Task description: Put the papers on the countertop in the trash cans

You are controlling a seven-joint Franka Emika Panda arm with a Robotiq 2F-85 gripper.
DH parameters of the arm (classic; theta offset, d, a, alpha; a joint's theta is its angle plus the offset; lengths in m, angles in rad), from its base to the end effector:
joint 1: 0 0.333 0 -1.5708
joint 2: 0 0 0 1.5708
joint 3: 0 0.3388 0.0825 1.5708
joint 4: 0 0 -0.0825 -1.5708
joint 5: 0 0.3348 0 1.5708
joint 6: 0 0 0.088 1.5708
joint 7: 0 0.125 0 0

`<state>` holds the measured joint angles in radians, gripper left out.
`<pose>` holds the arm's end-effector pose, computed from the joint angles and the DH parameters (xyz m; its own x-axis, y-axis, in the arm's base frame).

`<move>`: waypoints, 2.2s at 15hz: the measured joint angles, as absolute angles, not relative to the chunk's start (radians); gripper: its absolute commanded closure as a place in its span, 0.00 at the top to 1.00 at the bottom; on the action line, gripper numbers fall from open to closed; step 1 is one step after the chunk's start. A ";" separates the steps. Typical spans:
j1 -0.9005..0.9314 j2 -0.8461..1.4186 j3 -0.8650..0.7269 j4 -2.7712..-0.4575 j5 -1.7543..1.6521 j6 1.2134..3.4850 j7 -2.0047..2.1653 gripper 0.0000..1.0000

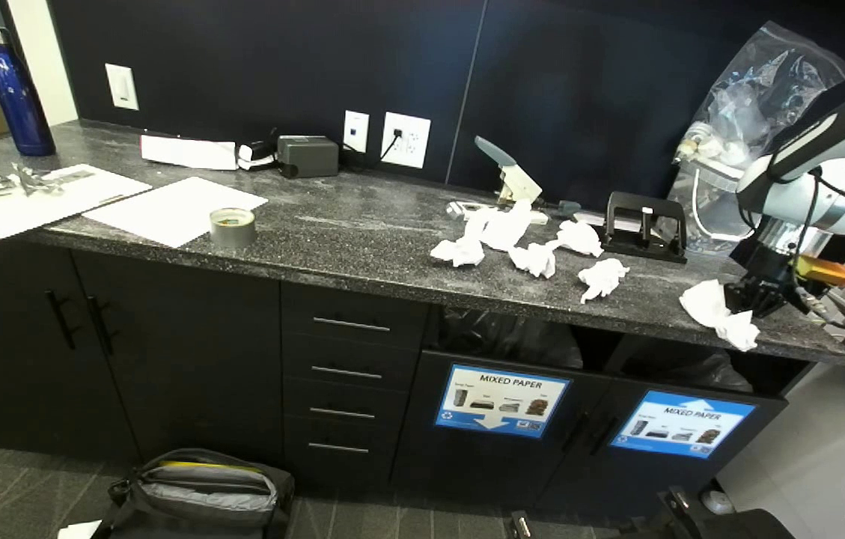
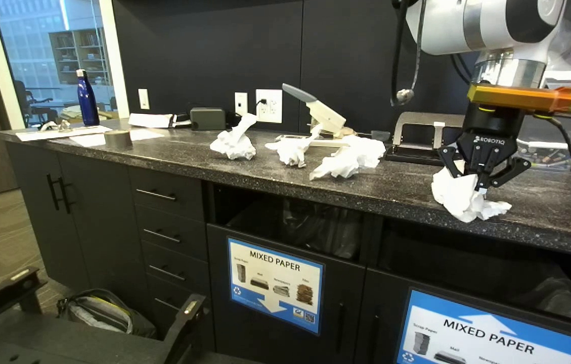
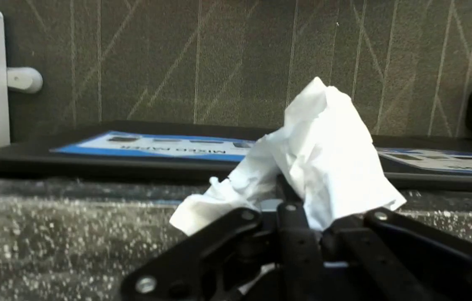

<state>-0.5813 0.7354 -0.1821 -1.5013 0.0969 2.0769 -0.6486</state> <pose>0.5035 -0.4429 0.2551 0.9817 -0.1255 -0.1434 -0.1341 -0.9896 -0.0523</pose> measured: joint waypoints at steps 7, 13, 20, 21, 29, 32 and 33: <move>-0.580 0.582 -0.212 -1.858 0.049 2.194 -0.586 0.04; -0.600 0.491 -0.228 -2.172 0.042 2.548 -0.637 0.04; -0.747 0.505 -0.079 -2.271 0.113 2.876 -0.743 0.03; -0.784 0.513 -0.036 -2.269 0.129 2.903 -0.754 0.03; -0.939 0.655 0.131 -2.198 0.128 3.003 -0.765 0.04; -0.976 0.707 0.181 -2.147 0.109 3.057 -0.760 0.04; -0.979 0.724 0.188 -2.132 0.094 3.079 -0.751 0.04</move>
